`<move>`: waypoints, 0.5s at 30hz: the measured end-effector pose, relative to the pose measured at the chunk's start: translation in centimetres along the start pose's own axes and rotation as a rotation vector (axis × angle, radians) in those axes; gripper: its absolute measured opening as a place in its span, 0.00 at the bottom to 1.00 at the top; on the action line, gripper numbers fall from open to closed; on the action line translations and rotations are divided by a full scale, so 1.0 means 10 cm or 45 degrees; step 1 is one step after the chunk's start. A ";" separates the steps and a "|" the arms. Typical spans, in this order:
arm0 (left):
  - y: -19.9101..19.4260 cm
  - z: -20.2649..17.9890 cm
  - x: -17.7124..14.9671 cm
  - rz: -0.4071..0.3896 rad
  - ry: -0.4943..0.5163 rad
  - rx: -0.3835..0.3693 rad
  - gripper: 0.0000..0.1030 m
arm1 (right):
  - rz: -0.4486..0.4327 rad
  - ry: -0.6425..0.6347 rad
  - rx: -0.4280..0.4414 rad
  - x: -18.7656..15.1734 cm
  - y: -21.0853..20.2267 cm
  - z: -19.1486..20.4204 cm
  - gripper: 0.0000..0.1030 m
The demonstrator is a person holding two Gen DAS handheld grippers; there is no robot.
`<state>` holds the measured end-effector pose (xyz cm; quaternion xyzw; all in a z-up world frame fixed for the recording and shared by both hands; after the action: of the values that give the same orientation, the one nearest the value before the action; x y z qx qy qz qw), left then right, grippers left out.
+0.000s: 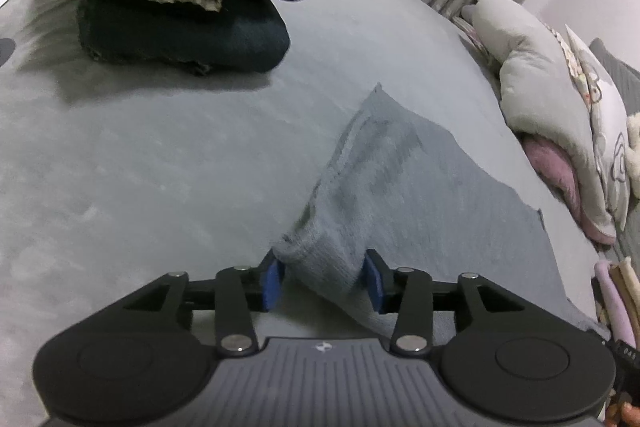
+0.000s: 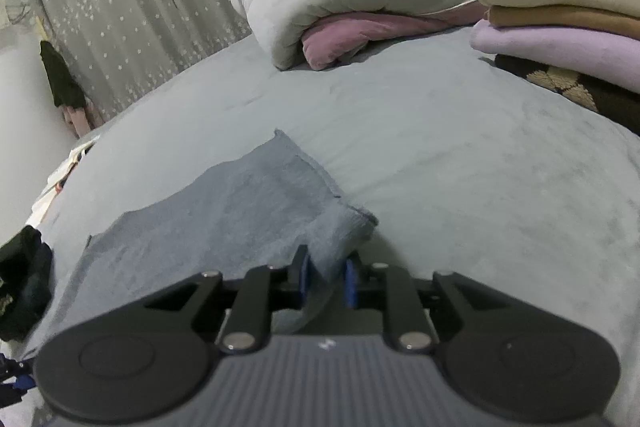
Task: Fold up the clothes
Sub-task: 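Open both grippers and withdraw from the folded sweater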
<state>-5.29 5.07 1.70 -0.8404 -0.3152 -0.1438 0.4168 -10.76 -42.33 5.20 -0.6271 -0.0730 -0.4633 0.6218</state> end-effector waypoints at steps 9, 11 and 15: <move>-0.12 0.13 0.13 -0.078 -0.047 0.052 0.48 | -0.090 0.056 -0.065 0.19 -0.09 -0.16 0.38; -0.12 0.11 0.18 -0.091 -0.006 0.071 0.52 | -0.107 0.048 -0.060 0.23 -0.11 -0.16 0.43; -0.05 0.06 0.19 -0.062 0.012 0.052 0.53 | -0.101 -0.002 -0.018 0.25 -0.06 -0.06 0.60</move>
<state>-4.17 6.58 2.59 -0.8231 -0.3366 -0.1516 0.4316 -10.03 -43.94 7.21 -0.6286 -0.0949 -0.4876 0.5985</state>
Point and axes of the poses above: each gripper's, at about its wrist camera, not at the fingertips, and y roughly the way its jaws point, z to its left, x to its top, the point moved 4 cm from there along y, roughly the way its jaws point, and after that the axes turned 13 degrees about -x, right-handed, at the moved point
